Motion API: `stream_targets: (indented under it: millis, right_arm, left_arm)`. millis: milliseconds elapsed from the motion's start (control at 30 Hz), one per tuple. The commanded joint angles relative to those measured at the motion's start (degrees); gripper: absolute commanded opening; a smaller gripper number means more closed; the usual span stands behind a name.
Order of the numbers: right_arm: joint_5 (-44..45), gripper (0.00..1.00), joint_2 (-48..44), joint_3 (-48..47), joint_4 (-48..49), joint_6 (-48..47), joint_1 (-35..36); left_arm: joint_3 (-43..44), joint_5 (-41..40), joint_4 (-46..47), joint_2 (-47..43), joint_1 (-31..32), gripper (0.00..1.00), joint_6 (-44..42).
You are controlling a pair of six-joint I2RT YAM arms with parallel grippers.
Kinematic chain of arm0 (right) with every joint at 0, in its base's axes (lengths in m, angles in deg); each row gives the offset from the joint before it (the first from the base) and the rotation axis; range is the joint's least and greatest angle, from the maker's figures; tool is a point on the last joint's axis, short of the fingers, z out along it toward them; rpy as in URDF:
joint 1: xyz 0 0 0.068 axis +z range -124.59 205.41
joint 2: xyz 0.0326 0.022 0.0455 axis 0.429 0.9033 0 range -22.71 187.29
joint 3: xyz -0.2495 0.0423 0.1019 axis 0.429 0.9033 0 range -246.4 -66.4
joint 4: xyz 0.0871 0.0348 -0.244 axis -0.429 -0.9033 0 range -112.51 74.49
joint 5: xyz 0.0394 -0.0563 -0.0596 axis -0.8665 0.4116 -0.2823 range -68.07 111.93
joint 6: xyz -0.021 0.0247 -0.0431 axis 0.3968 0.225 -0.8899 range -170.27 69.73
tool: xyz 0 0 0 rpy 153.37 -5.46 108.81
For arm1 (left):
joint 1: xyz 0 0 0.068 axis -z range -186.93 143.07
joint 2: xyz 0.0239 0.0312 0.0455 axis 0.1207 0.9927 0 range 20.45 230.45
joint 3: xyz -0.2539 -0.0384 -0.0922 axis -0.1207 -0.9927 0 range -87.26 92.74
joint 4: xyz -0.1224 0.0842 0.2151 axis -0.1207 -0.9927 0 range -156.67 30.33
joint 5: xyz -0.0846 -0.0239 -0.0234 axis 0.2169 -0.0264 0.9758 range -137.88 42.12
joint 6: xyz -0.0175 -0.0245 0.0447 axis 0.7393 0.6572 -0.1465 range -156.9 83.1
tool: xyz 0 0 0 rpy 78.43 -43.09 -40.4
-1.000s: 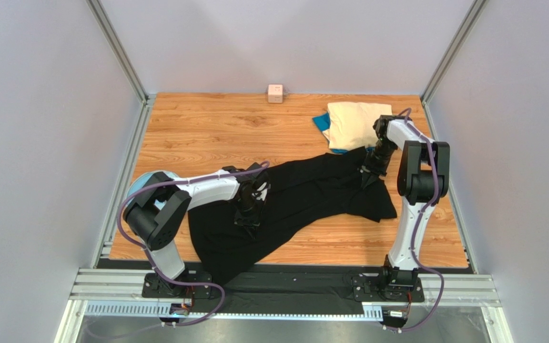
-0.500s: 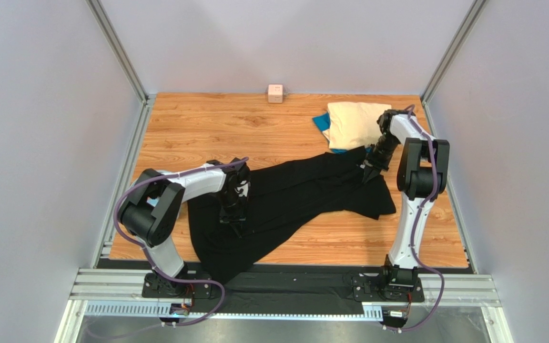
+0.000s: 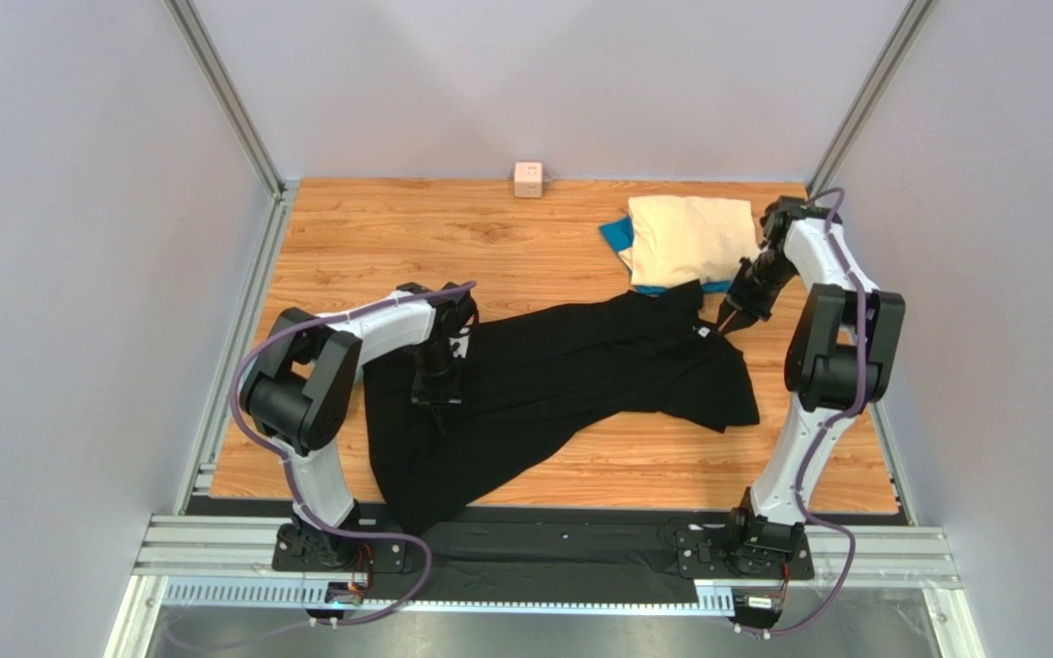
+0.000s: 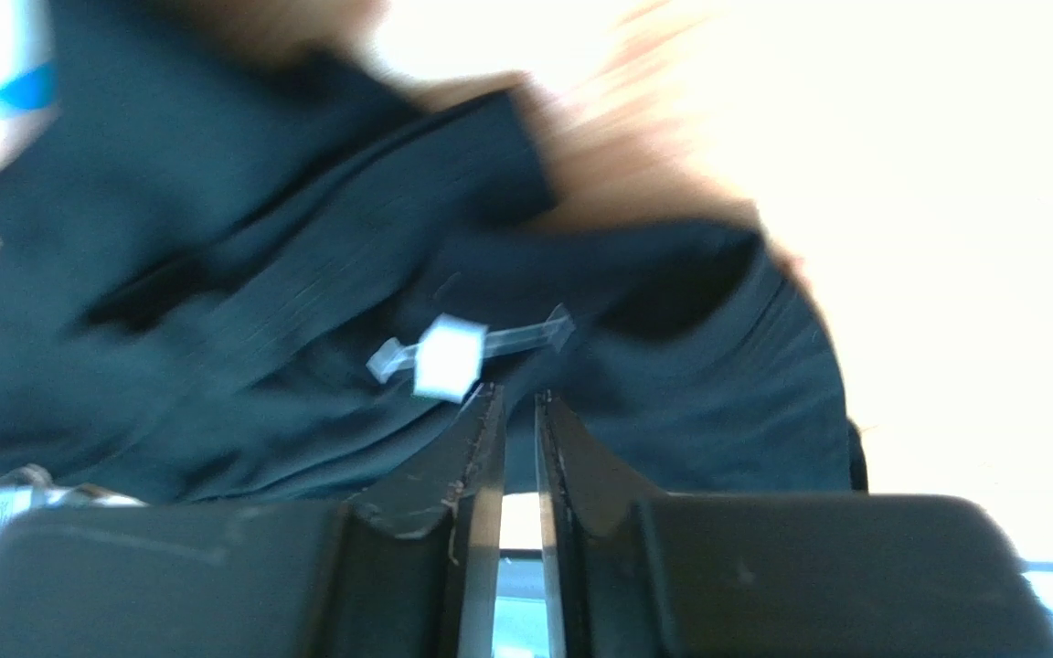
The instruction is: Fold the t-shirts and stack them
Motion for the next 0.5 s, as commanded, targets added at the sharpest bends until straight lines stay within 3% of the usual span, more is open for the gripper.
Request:
stream_targets:
  millis: [0,267,467]
  right_arm:
    - [-4.3,0.2,-11.7,0.7,2.8,0.3,0.3]
    - [-5.7,0.21,-20.0,10.3,1.2,-0.6,7.6]
    - [-6.3,0.21,-17.4,7.0,1.5,0.2,12.0]
  left_arm:
    - [7.5,-5.1,-1.1,0.1,-0.4,0.1,-2.5]
    - [23.8,-7.7,-5.5,9.6,-2.7,0.16,-5.8]
    - [31.1,-7.7,-4.9,14.3,-5.2,0.16,-4.6]
